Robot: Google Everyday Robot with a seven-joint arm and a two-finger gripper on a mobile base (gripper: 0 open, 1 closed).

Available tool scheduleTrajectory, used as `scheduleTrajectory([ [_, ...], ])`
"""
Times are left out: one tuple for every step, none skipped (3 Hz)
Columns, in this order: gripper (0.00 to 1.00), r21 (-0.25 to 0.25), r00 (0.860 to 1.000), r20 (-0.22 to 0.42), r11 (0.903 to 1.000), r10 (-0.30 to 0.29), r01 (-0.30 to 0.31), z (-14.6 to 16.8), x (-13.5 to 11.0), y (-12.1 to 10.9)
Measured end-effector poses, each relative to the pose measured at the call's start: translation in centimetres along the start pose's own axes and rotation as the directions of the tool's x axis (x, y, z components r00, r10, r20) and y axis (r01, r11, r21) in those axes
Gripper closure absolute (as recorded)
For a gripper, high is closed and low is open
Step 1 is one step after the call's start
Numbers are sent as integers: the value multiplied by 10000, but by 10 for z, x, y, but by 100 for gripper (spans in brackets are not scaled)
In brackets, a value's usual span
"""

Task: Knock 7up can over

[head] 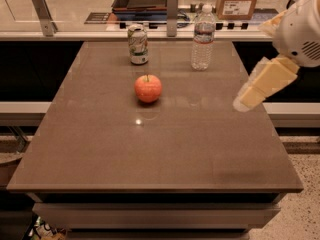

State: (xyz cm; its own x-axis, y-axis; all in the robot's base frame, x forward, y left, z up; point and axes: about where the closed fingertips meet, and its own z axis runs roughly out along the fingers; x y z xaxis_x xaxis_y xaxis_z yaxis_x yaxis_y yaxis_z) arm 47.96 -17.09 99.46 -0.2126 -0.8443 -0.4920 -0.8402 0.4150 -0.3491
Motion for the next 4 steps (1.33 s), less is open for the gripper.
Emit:
scheduleTrajectory([
  [0, 329, 9840, 1415, 9929, 1086, -1143, 26, -26, -12],
  [0, 751, 9528, 2352, 9738, 1918, -2146, 38, -45, -30],
  [0, 1198, 9217, 2841, 9440, 2640, -3074, 51, -60, -53],
  [0, 1361, 9078, 2334, 9127, 3483, -3852, 97, -89, -79],
])
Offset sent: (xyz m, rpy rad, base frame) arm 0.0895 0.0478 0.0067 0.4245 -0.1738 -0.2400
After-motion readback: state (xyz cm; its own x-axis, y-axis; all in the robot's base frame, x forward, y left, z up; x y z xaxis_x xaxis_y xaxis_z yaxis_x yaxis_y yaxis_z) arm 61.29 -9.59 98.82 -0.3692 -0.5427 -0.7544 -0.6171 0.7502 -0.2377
